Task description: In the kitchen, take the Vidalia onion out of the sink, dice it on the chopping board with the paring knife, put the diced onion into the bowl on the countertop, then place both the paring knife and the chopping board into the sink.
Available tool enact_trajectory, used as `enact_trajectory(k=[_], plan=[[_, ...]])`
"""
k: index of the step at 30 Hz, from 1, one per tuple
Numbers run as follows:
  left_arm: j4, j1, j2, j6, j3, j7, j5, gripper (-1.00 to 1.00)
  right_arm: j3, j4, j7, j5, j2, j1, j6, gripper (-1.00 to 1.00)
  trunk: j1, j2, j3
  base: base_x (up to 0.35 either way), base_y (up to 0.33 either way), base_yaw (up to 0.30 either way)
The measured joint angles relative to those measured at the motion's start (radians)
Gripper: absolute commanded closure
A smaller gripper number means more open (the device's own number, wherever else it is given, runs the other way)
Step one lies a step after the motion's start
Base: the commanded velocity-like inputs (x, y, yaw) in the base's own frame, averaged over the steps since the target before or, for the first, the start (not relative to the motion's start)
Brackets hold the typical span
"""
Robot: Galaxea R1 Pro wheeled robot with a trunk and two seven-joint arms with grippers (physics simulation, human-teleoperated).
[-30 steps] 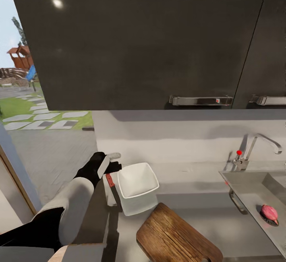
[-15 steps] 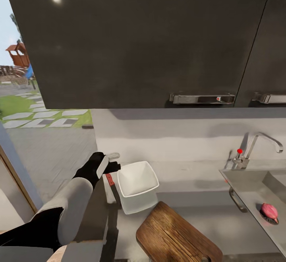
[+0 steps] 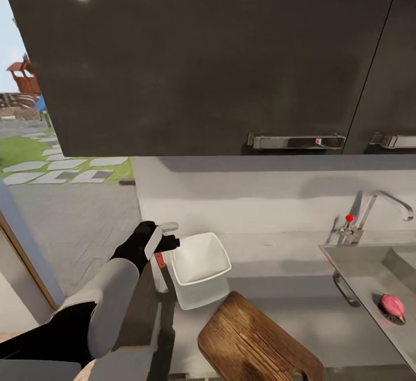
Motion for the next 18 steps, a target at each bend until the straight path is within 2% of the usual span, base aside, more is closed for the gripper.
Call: enact_trajectory(k=[10,18], plan=[[0.002,0.000,-0.003,0.001,-0.003,-0.002,-0.001,-1.00,0.000,0.000,0.000,0.000,0.000,0.000,0.000,-1.00,0.000,0.000,0.000,0.000,0.000,0.000],[0.065,0.000,-0.003,-0.005,-0.013,-0.001,-0.001,-1.00,0.000,0.000,0.000,0.000,0.000,0.000,0.000,-1.00,0.000,0.000,-0.002,0.000,0.000,0.000]])
